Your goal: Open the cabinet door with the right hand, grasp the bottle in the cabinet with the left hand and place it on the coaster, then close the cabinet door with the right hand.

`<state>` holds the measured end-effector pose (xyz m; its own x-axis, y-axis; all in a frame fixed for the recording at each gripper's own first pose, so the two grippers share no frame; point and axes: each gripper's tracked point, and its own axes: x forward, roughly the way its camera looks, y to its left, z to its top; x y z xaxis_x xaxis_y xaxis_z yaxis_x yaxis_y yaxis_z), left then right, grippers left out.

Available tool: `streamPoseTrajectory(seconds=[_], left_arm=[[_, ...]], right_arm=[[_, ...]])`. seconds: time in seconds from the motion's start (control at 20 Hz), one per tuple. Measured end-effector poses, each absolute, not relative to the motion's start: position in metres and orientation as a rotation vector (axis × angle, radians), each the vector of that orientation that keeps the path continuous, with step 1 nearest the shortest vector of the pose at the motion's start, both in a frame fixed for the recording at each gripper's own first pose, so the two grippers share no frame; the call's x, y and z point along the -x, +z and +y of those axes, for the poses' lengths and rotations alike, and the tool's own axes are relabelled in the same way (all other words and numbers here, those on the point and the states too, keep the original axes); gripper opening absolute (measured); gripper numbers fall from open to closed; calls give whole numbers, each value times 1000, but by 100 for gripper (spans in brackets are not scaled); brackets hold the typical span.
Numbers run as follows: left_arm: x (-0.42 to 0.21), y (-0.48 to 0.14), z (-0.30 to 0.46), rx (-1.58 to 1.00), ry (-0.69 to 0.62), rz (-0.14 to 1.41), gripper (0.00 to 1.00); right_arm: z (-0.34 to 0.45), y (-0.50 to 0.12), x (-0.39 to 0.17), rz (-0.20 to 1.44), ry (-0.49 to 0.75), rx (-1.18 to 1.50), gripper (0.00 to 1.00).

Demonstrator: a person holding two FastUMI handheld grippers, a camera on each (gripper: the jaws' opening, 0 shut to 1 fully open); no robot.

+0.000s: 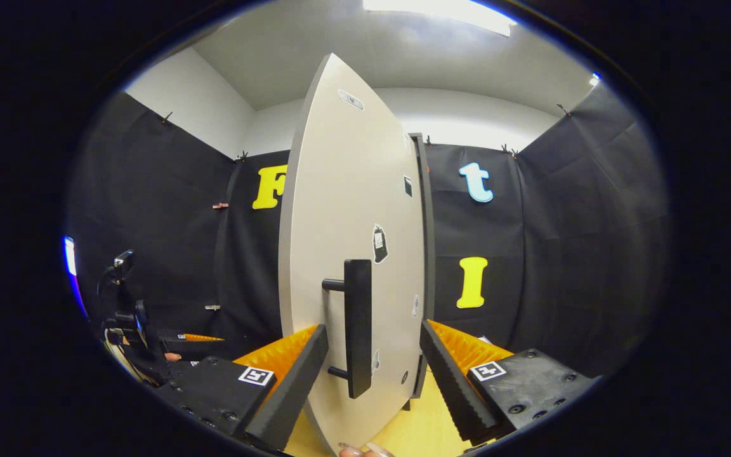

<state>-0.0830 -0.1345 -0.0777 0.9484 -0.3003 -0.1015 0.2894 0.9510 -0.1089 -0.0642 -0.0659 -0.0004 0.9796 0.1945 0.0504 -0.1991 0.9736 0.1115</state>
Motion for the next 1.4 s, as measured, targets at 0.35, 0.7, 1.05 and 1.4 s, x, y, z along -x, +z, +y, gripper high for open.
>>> streamPoseTrajectory(seconds=[0.35, 0.7, 1.05, 1.4], left_arm=[[68, -89, -73, 140, -347, 112, 96], [68, -91, -67, 155, -343, 118, 96], [70, -74, -88, 202, -260, 110, 96], [76, -60, -121, 178, -215, 92, 96]], right_arm=[[13, 2, 43, -72, 186, -130, 97], [-12, -21, 54, -26, 160, -56, 98], [-55, -39, 41, 27, 173, -70, 98], [-86, -55, 34, 101, 179, -66, 98]])
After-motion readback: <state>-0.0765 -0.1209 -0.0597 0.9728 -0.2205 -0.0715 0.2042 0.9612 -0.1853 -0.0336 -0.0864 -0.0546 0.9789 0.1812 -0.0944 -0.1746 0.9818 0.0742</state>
